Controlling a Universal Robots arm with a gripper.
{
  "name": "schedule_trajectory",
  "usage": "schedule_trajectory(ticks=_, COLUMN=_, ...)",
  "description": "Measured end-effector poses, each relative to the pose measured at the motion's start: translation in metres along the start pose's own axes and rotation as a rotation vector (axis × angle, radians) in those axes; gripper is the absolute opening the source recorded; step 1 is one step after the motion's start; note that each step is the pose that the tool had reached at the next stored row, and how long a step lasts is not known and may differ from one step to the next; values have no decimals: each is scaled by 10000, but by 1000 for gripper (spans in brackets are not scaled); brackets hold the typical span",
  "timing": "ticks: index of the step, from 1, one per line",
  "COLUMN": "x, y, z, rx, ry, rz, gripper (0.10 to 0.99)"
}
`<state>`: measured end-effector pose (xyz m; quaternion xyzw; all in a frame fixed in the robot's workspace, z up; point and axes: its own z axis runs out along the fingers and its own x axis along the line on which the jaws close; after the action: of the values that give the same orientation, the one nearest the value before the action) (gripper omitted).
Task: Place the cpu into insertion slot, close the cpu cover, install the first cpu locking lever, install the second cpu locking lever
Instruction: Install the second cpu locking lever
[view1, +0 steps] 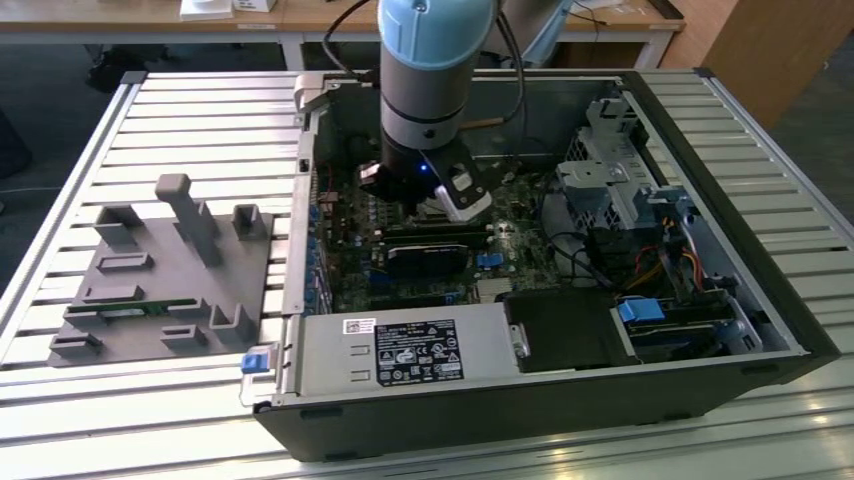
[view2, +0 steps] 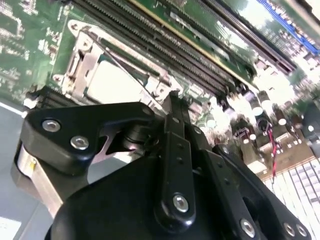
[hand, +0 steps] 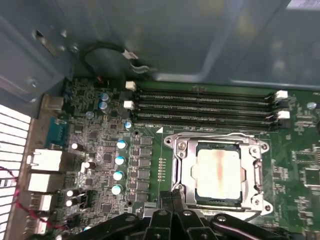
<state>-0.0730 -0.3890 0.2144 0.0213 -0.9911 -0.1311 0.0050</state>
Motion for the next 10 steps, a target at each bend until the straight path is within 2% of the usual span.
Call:
schedule_trajectory(ticks=4, x=0, y=22, z=-82, rx=-1, ry=4, rz=1, gripper=106)
schedule_trajectory(ticks=6, x=-11, y=26, z=-98, rx=-4, ry=8, rz=-1, gripper=106)
schedule_trajectory(ticks=10, x=-128, y=23, z=-100, rx=-47, ry=18, rz=5, gripper=106)
